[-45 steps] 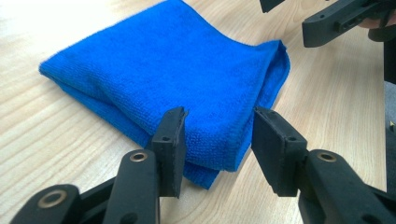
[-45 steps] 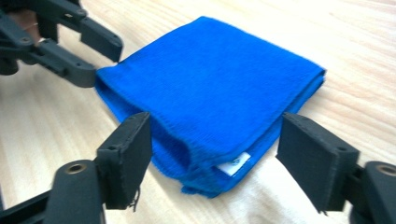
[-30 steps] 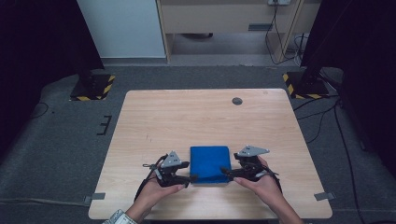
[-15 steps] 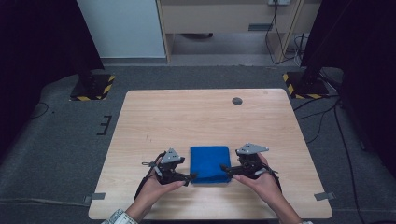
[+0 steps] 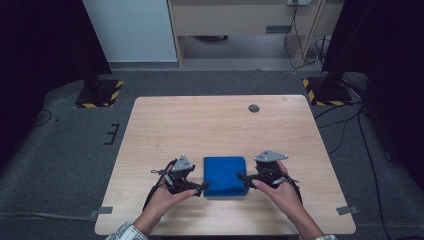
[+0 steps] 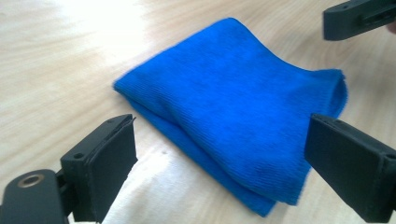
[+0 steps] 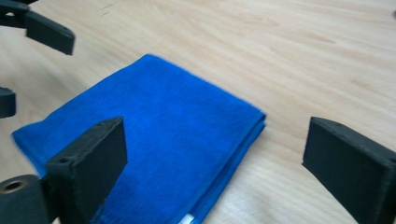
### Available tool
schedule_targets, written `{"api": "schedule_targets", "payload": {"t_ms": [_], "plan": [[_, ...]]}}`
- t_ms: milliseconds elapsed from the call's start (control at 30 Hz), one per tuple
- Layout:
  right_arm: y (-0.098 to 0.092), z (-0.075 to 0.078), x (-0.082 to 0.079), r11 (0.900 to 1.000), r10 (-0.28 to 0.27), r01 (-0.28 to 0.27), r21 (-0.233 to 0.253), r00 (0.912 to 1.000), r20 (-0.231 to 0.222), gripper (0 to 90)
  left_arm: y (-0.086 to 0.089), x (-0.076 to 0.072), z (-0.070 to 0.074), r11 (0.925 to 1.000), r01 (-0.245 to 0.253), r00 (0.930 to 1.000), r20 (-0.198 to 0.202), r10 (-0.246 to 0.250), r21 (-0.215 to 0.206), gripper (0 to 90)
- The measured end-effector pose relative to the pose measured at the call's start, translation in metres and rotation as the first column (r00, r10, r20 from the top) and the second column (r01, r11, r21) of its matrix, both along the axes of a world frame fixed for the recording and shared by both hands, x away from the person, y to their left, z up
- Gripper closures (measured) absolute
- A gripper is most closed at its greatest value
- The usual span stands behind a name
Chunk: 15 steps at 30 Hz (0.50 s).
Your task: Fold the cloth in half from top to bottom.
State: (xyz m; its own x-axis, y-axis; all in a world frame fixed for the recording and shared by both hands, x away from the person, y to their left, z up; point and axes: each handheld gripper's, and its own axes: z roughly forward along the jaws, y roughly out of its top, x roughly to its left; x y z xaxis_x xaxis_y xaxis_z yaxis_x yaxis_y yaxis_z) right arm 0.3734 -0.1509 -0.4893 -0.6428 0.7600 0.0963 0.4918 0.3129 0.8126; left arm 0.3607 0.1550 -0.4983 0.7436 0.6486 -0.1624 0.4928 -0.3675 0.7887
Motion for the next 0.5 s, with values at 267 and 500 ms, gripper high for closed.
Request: {"api": "schedule_targets", "payload": {"t_ms": [267,500], "plan": [[-0.003,0.006,0.005,1.000,-0.028,0.028,-0.007,0.9993,0.025,6.0,0.006,0.010,0.005,0.9995,-0.030,0.9995,0.014,0.030,0.008,7.0],[-0.008,0.011,0.008,0.999,-0.048,0.048,-0.006,0.9983,0.033,5.1,0.018,0.018,0.012,0.9981,-0.060,0.9980,0.022,0.060,0.012,7.0]]}}
